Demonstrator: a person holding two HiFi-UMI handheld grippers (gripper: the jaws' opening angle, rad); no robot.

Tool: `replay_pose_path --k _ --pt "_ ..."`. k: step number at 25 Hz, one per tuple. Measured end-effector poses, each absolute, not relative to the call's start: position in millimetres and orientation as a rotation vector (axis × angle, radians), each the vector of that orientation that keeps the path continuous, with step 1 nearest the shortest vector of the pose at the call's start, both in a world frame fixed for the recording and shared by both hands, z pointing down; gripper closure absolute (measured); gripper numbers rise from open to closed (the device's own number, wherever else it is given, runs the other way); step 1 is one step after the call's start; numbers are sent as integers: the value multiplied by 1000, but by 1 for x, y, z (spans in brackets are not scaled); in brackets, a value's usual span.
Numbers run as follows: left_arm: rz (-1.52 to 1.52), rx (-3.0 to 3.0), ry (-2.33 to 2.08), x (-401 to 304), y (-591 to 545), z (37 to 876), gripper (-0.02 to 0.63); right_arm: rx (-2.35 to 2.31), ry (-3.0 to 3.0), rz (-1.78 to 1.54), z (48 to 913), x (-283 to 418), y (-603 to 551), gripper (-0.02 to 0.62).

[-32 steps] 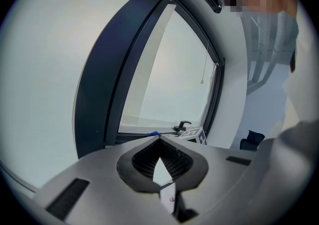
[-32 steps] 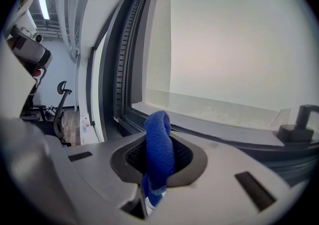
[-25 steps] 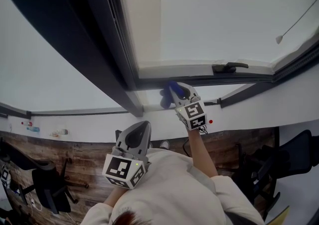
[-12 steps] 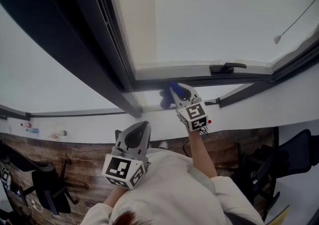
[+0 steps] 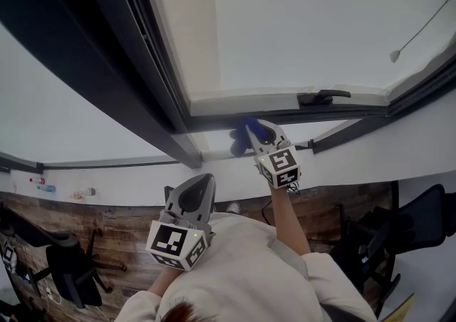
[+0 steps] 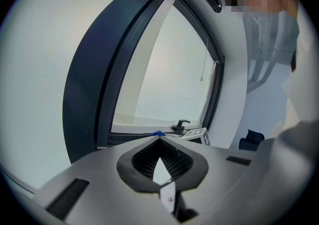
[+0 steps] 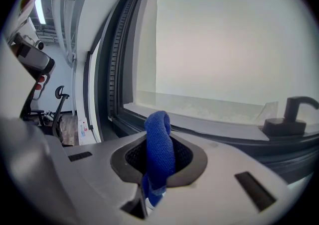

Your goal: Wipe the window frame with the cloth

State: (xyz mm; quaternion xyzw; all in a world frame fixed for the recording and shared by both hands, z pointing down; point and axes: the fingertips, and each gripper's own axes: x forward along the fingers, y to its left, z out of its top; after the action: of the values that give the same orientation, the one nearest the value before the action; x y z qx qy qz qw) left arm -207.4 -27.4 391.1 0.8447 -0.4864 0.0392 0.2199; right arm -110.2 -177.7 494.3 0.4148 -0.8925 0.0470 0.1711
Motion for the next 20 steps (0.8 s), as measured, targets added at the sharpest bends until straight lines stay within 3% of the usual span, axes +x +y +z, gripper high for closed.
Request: replay_pose_path --k 20 --pt "113 2343 -1306 -190 -35 394 600 1209 -2518 145 494 -87 -182 545"
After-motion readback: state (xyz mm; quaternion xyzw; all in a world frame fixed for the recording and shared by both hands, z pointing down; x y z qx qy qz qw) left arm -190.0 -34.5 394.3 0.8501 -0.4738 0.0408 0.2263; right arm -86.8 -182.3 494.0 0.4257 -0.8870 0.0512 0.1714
